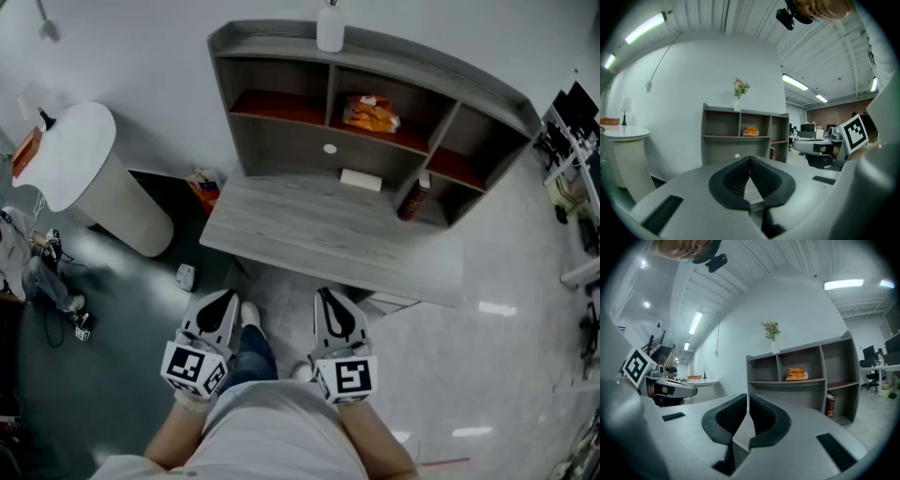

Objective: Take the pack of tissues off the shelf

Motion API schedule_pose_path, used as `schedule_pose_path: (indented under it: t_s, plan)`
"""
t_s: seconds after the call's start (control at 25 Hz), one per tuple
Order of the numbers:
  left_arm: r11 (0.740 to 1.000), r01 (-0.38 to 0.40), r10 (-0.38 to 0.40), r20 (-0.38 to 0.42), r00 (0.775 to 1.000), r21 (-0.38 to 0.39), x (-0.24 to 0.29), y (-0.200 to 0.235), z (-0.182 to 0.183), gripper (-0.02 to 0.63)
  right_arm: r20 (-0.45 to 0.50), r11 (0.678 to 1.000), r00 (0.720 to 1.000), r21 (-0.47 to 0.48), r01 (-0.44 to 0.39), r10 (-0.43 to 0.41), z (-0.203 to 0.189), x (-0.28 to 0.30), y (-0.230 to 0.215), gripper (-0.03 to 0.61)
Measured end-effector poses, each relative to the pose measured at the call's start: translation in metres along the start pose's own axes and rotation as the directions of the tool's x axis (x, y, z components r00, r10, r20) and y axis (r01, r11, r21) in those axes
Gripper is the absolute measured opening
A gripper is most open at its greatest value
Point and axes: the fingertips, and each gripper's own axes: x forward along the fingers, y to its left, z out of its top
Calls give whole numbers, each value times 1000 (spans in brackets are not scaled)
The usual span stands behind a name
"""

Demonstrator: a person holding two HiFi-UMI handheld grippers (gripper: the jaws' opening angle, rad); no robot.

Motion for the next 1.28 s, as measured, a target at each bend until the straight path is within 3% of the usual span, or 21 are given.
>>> schedule_pose_path:
  t_s: [0.72, 1.04, 1.28]
  plan:
    - [984, 174, -175, -20, 984, -42, 139, 144, 32, 17, -52, 996, 994, -18, 92, -92, 12, 208, -9, 29]
    - [968, 247, -248, -31, 968, -36, 182, 215, 41, 17, -55, 982, 980, -23, 189, -190, 14, 287, -13, 31]
    - [952, 305, -307, -37, 951, -38, 214, 242, 41, 17, -57, 956, 955, -40, 290, -292, 10, 313, -33, 31]
